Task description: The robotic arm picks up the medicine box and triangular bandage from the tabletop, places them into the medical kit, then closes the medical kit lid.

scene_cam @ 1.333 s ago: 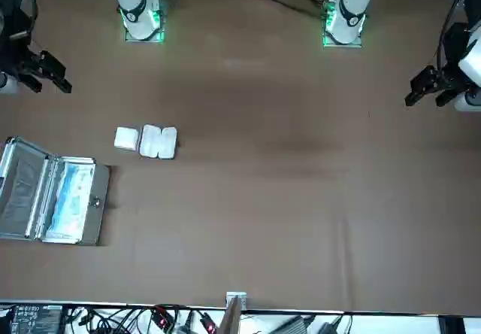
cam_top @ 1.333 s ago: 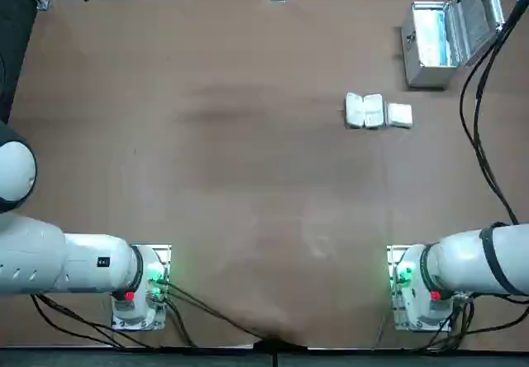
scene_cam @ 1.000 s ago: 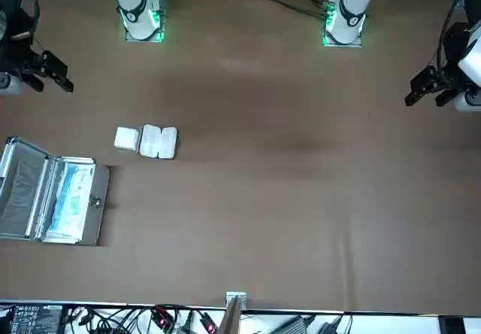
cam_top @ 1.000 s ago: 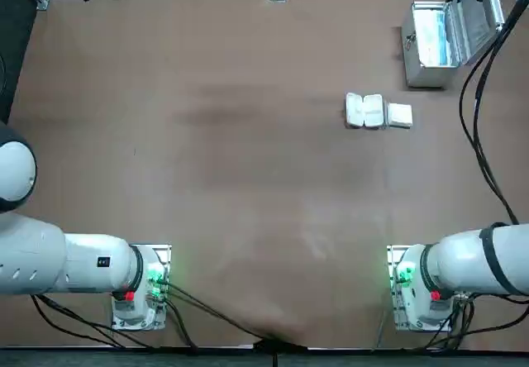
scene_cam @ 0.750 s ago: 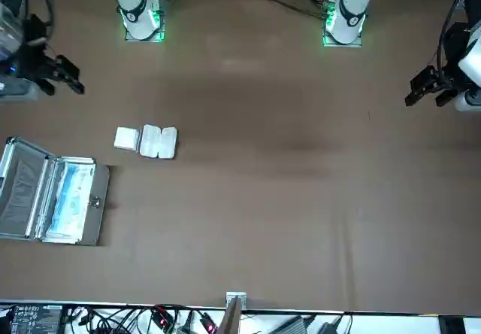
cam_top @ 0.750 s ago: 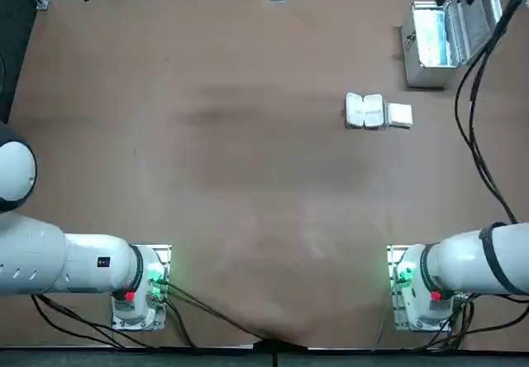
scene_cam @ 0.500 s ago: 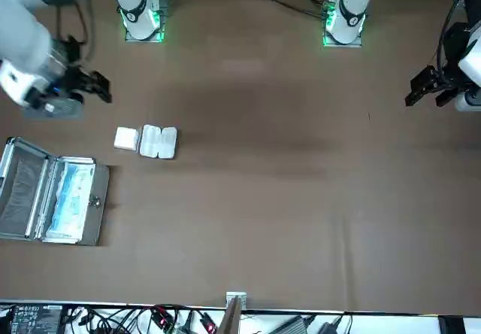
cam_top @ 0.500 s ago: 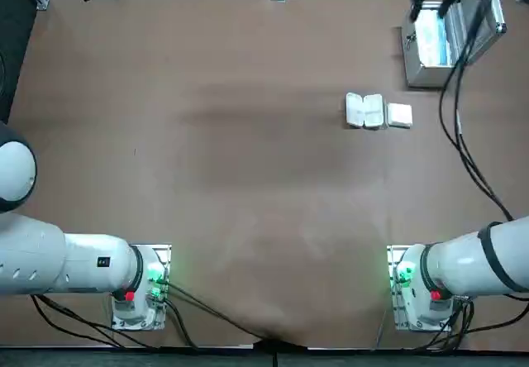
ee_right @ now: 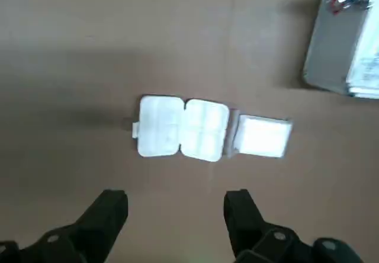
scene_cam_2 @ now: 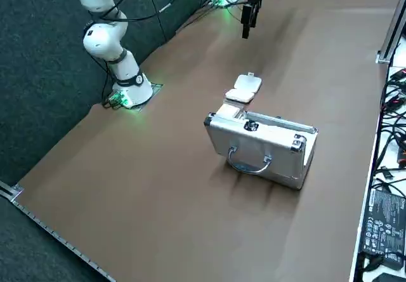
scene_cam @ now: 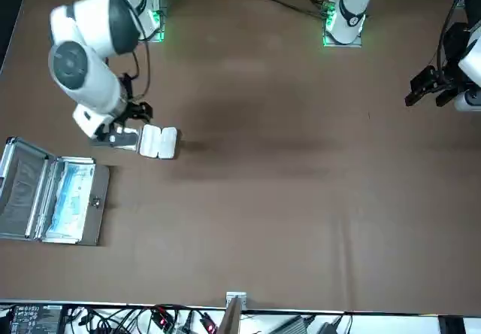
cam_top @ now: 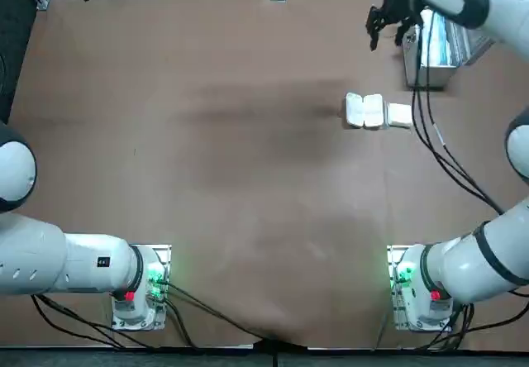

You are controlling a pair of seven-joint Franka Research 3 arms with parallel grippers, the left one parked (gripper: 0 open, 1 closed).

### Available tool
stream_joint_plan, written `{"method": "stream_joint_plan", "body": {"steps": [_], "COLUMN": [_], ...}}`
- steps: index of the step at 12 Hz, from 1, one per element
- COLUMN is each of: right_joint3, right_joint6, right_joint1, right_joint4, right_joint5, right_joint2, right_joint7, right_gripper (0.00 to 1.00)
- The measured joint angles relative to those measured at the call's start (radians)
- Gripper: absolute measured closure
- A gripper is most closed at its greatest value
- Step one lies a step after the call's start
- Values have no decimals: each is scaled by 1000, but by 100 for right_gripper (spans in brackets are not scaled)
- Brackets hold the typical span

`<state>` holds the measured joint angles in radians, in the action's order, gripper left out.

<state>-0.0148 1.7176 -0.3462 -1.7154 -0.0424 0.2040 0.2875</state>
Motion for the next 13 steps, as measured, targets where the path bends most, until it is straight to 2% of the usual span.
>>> {"method": "stream_joint_plan", "body": {"steps": [4, 9, 11, 12, 13], "right_joint3": [1, 1, 1, 1, 1], "right_joint6": [65, 243, 287, 312, 335], "right_joint1": [-89, -176, -197, -205, -213], "right_joint4": [-17, -141, -162, -165, -166], "right_joint5": [-40, -142, -169, -177, -188], "right_joint2": [72, 132, 168, 189, 211], "right_joint7": [187, 402, 482, 523, 556], "right_gripper": [0, 0, 3, 11, 11]}}
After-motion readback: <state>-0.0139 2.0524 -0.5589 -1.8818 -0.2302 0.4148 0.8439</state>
